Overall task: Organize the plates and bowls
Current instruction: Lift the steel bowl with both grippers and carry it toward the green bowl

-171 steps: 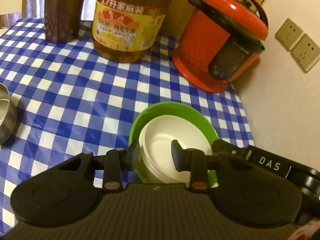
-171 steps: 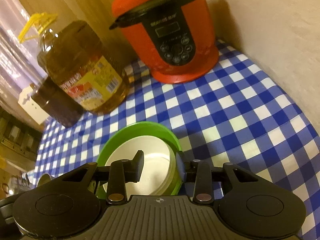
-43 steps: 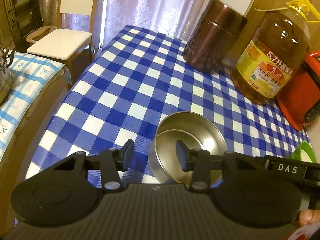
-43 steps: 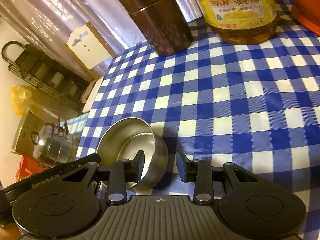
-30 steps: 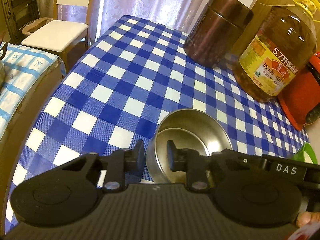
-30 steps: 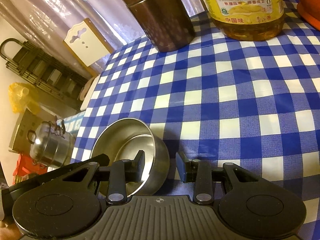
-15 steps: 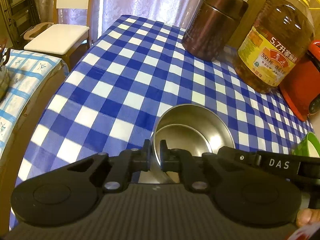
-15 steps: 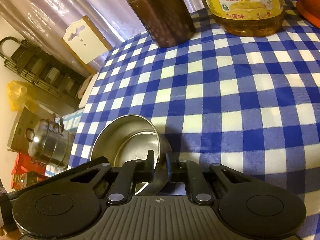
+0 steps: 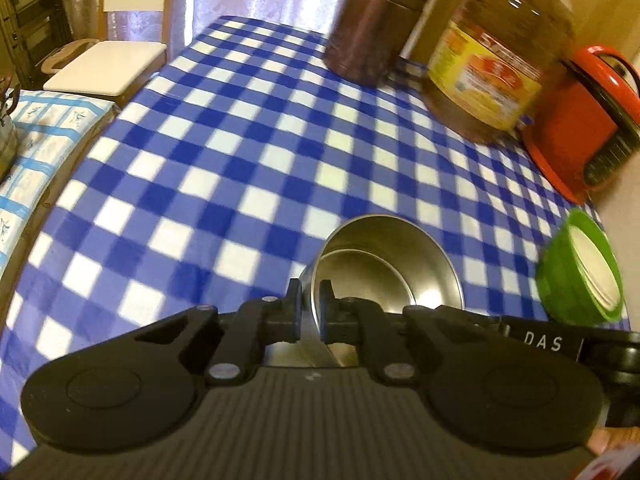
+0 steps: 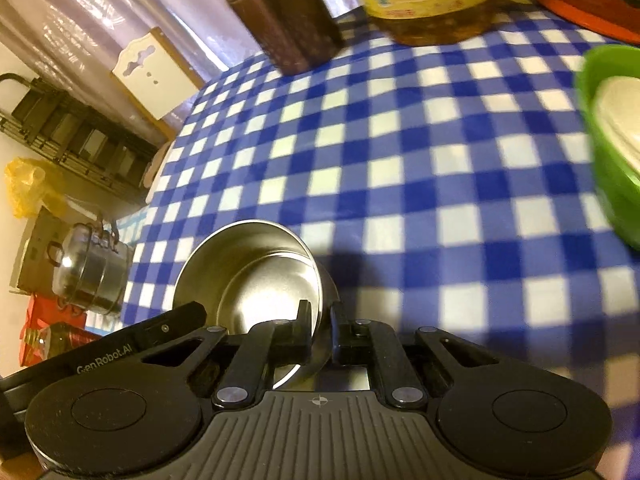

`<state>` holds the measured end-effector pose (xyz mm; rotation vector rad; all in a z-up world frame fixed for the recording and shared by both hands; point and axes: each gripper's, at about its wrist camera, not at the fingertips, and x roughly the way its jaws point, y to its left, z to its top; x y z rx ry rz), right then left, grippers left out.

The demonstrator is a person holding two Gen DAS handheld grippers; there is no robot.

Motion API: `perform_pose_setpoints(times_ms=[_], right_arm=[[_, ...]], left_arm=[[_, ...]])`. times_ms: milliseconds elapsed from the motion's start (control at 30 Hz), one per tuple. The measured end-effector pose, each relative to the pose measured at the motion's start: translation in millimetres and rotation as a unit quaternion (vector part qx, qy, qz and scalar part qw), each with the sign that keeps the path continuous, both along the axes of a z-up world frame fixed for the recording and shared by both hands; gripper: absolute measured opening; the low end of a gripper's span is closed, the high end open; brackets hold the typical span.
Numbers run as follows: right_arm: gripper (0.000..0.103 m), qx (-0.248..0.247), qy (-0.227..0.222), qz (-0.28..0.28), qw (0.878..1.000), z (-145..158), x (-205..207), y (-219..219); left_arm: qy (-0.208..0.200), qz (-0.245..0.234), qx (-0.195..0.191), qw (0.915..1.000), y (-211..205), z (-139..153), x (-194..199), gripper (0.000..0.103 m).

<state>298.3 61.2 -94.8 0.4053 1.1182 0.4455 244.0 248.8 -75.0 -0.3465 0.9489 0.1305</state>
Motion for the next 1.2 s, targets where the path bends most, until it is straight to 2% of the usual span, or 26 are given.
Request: perform_pose_setpoints(times_ms=[600,833,1200], right_arm=[[0.009,-0.019,-0.015,-0.051,0.998,52.4,-80.8,-98.5],[0.008,-0.019,-0.015,-0.073,0.997,62.5,-107.5,-128.2],[0.008,-0.007,-0.016,-0.107,0.994,79.3,-121.6,-172.0]], left_arm=[[0.006,-0.037,-0.037,0.9986,-94.2,24.3,-61.6,0.006],[0.0,-0.053,-0.044,0.9976,-119.5,36.4,-72.8,0.006],[-0.013,-0.083,-0.046,0.9954,-158.5,62.1,-71.7,0.006]])
